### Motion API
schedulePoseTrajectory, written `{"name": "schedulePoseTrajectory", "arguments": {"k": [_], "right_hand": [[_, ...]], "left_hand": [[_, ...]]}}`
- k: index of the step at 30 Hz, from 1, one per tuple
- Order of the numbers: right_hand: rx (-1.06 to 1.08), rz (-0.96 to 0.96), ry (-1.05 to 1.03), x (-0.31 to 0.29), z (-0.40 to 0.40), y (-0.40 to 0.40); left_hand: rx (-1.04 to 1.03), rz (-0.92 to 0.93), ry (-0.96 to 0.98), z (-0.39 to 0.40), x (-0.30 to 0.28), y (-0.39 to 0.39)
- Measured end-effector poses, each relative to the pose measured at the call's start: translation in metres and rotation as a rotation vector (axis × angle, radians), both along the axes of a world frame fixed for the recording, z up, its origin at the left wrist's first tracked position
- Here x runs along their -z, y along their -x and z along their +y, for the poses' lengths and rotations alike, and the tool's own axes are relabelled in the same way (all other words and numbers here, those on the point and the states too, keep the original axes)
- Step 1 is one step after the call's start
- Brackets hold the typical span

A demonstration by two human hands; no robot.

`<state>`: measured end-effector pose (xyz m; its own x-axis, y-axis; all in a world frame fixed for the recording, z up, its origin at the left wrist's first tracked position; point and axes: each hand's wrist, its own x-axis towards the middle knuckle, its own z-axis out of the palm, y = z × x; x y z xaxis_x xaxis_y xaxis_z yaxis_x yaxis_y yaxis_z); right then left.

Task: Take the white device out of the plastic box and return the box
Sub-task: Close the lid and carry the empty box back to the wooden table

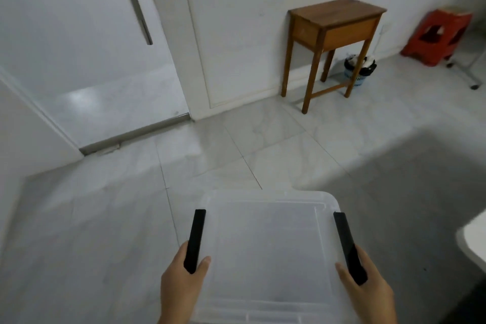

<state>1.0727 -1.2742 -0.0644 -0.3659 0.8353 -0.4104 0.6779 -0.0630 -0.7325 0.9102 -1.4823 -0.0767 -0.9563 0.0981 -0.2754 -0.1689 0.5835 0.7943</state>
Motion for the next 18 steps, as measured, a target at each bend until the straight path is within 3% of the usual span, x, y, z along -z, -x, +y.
{"name": "schedulePoseTrajectory", "arguments": {"k": [7,18], "right_hand": [[0.106,-0.034,0.023,0.022,0.135,0.135],[0.214,0.043,-0.04,0.004,0.374,0.322]], "left_hand": [[0.136,-0.033,0.013,0.156,0.023,0.16],[0.18,-0.055,0.016,0.409,0.005,0.358]]}}
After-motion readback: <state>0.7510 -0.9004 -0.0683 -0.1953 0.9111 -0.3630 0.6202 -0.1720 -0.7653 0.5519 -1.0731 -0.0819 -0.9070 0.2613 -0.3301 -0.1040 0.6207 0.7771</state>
